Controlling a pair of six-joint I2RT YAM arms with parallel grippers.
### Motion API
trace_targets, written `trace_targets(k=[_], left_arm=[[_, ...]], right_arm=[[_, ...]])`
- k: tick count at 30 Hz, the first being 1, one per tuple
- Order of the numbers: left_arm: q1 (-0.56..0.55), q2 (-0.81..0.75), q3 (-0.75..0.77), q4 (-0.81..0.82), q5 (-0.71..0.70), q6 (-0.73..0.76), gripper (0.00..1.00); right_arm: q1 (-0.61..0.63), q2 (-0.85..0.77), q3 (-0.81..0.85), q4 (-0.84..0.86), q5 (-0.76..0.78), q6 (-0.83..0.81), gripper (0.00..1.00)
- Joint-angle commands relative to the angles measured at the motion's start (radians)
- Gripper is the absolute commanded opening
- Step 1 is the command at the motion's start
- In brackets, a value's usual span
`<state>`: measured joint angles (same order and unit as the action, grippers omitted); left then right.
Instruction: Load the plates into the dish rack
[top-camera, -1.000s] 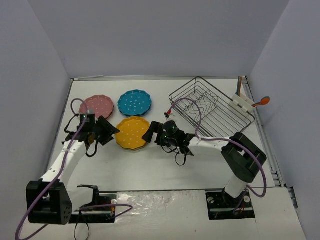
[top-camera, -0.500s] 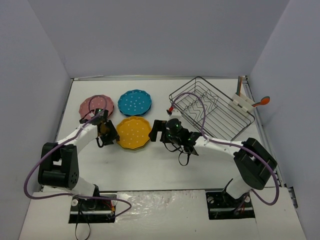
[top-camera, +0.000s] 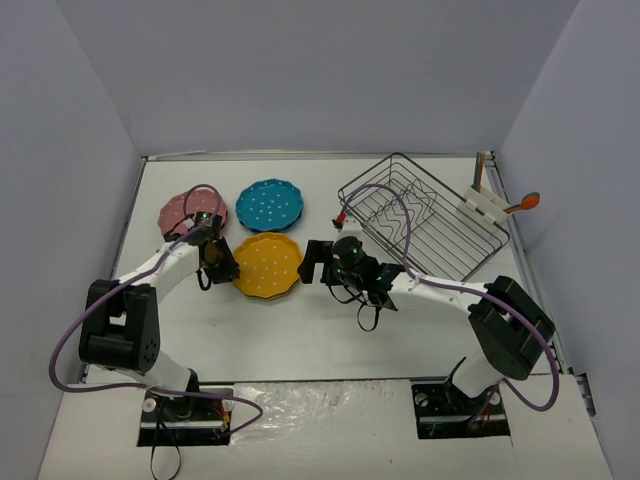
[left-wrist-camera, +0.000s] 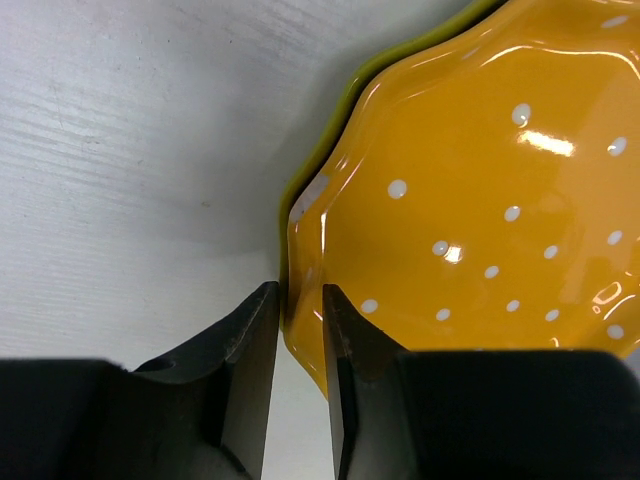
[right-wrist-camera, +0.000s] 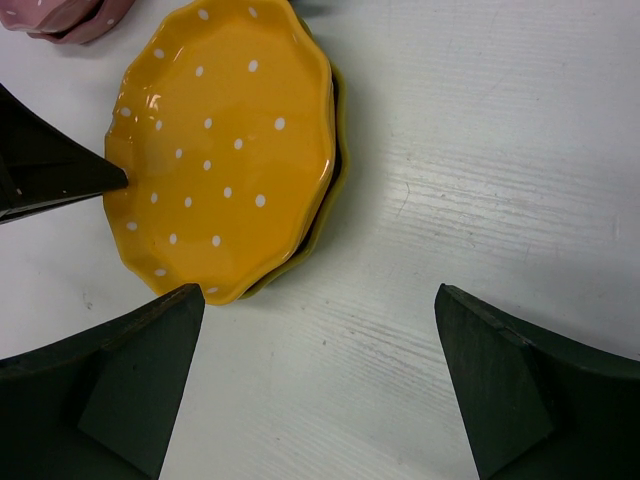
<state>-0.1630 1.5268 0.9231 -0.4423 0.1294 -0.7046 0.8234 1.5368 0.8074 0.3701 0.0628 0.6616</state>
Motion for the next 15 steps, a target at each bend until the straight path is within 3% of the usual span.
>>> trace_targets(k=[1, 10, 15], left_arm=[[-0.010, -0.003, 0.069, -0.002, -0.024, 0.024, 0.19], [-0.018, 0.021, 0.084, -0.005, -0.028, 0.030, 0.12], [-0.022, 0.007, 0.098, -0.023, -0.031, 0.040, 0.00]], right_arm=[[-0.007, -0.041, 0.018, 0.054, 0.004, -0.014, 0.97], [-0.007, -0.035, 0.013, 0.065, -0.003, -0.018, 0.98], [-0.007, -0.010, 0.033, 0.076, -0.027, -0.022, 0.98]])
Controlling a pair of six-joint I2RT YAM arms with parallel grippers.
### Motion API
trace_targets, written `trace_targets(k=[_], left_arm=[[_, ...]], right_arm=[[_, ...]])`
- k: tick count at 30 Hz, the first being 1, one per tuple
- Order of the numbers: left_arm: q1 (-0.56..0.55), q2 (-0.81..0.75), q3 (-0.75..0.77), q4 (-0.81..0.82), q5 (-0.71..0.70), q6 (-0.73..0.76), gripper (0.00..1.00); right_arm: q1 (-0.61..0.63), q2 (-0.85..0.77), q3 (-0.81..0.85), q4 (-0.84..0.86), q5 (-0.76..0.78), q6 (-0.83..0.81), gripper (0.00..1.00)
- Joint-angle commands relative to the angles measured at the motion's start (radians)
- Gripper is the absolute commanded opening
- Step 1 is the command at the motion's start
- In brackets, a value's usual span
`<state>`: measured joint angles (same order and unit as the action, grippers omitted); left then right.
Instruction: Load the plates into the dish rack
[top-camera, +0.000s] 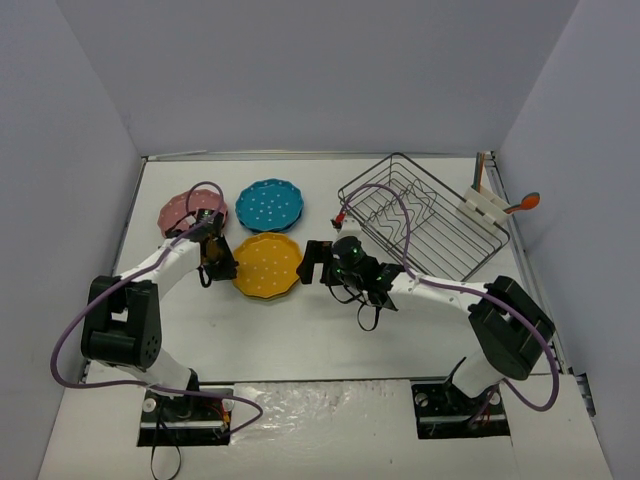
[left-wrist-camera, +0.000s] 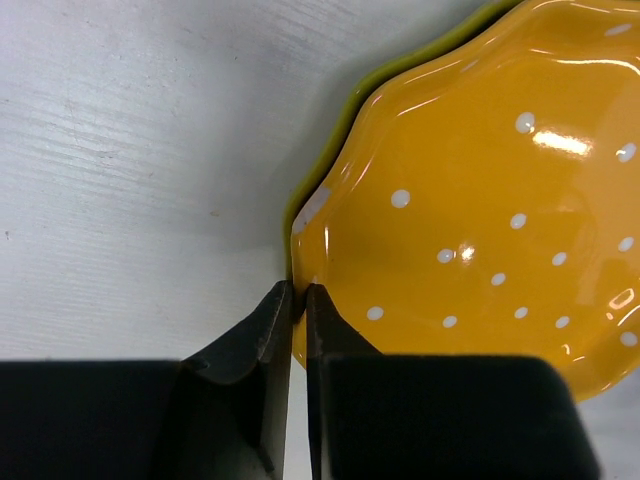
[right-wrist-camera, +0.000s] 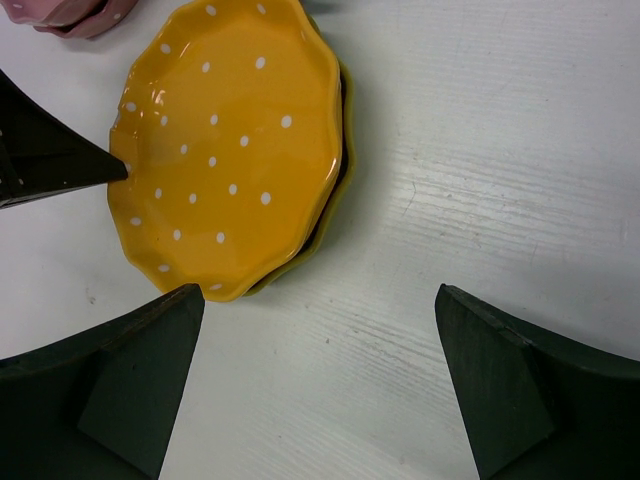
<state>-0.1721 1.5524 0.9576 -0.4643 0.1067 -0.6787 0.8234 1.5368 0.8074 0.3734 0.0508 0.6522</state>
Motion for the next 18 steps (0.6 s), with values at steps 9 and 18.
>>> trace_targets(k=[9, 18], left_arm=[[-0.020, -0.123, 0.091, -0.031, 0.056, -0.023, 0.00], [-0.027, -0.234, -0.003, 0.046, 0.135, -0.172, 0.00]], right_arm=[[-0.007, 0.036, 0.080, 0.086, -0.040, 0.025, 0.98], [-0.006, 0.102, 0.046, 0.220, -0.142, 0.273, 0.98]])
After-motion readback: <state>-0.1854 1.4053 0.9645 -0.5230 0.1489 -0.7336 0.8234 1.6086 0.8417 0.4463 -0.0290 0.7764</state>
